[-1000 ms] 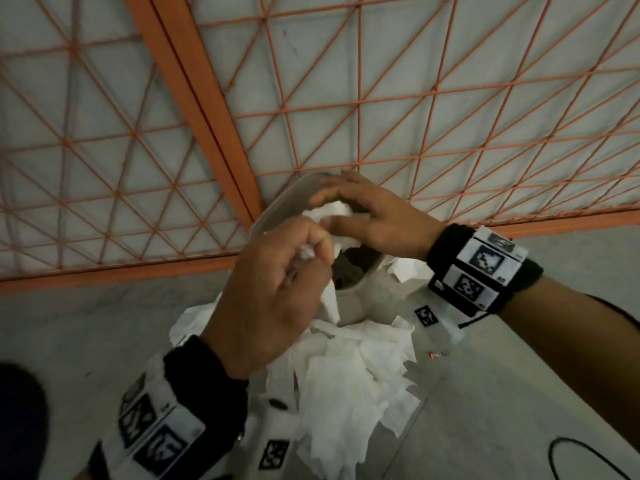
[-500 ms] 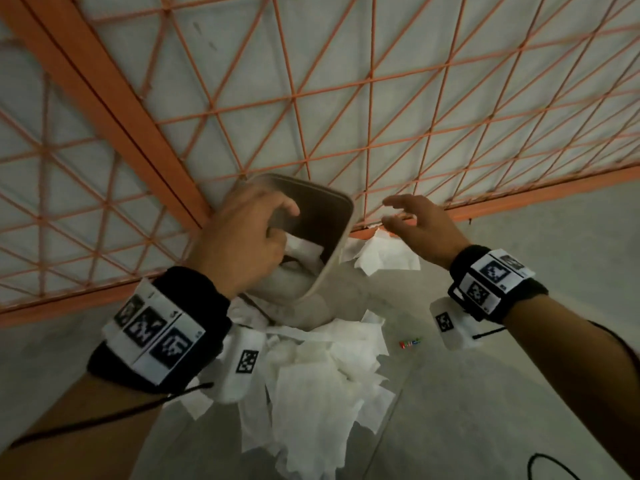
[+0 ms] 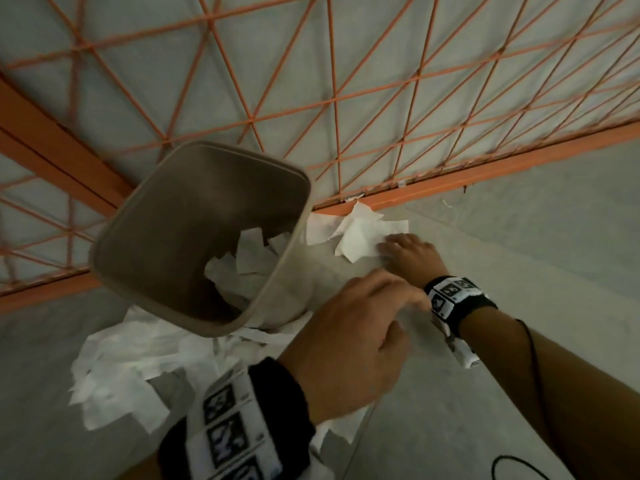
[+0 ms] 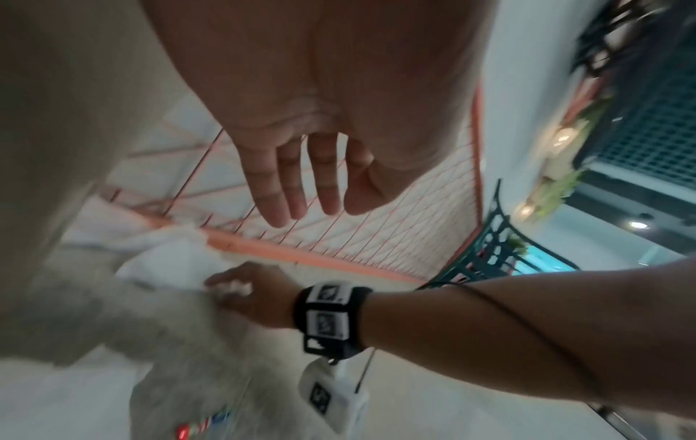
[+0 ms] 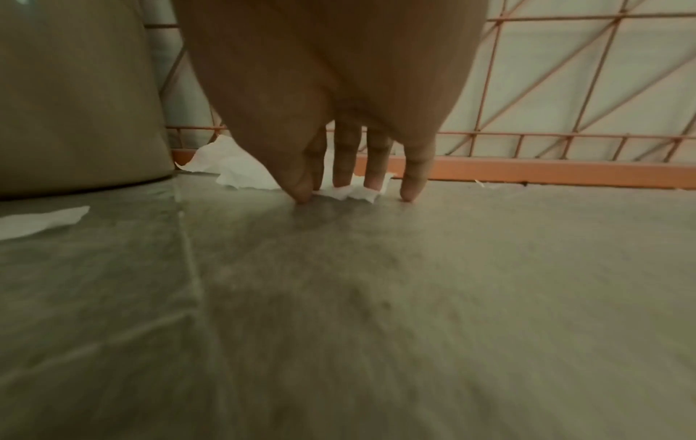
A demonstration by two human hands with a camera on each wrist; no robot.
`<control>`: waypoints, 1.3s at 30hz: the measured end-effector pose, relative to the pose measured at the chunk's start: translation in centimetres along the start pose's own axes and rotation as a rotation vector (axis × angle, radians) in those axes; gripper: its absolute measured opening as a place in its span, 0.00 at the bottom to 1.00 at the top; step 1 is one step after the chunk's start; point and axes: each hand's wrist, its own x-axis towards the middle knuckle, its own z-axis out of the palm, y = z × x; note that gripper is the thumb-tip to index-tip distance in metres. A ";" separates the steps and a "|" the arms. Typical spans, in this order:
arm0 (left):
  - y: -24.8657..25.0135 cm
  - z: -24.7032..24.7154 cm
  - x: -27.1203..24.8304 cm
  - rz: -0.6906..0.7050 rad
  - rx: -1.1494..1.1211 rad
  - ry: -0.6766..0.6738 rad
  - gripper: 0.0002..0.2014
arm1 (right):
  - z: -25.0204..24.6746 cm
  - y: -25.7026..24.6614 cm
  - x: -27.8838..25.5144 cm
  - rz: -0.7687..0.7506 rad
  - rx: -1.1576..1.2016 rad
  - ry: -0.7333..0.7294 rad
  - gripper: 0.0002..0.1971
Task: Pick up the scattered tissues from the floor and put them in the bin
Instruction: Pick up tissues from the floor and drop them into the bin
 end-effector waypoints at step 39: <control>-0.4 -0.5 -5.2 -0.092 -0.104 -0.020 0.10 | -8.7 -2.7 -12.2 0.049 0.370 -0.092 0.06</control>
